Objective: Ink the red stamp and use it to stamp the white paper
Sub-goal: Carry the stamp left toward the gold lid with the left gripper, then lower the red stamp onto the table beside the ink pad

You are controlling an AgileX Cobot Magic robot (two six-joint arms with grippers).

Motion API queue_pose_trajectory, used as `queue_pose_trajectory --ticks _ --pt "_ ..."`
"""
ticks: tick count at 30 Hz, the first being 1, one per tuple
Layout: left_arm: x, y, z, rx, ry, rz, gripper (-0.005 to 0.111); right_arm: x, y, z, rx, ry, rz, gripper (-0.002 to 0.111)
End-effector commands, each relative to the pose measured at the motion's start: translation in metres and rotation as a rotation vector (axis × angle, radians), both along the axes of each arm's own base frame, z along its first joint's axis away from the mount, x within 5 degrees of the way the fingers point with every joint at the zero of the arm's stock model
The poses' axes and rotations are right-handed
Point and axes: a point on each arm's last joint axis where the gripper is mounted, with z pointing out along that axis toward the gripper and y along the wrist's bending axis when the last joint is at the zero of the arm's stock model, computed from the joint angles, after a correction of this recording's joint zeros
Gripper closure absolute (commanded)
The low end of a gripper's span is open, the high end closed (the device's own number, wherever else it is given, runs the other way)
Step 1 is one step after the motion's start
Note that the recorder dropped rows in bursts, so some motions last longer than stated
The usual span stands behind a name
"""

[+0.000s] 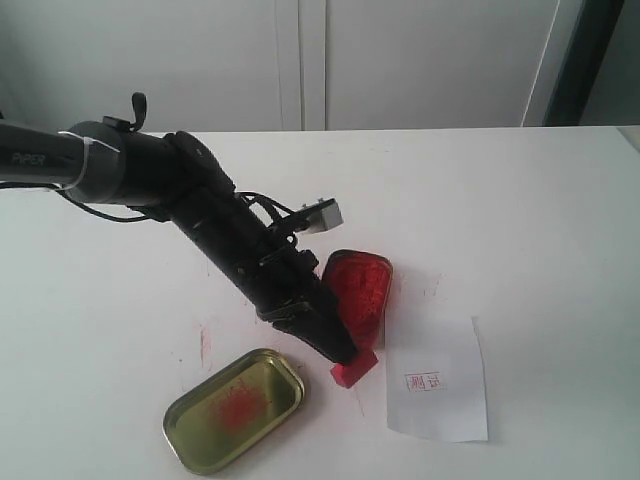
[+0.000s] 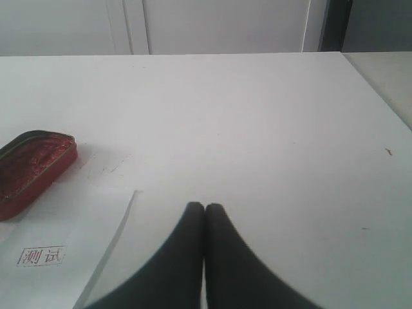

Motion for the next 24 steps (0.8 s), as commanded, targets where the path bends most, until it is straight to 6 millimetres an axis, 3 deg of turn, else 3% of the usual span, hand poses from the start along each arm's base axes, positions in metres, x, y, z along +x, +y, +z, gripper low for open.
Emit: queue_pose_trajectory --ticks 1,17,24 --pt "-0.004 -0.004 0.008 -0.071 0.014 -0.012 0.107 0.0 0.0 -0.002 -0.007 -0.001 -0.001 0.108" --pt "-0.003 -0.006 -0.018 -0.059 0.083 -0.021 0.107 0.0 0.0 -0.002 -0.007 -0.001 -0.001 0.108" --pt "-0.004 -0.005 -0.019 -0.04 0.075 -0.041 0.107 0.0 0.0 -0.002 -0.007 -0.001 -0.001 0.108"
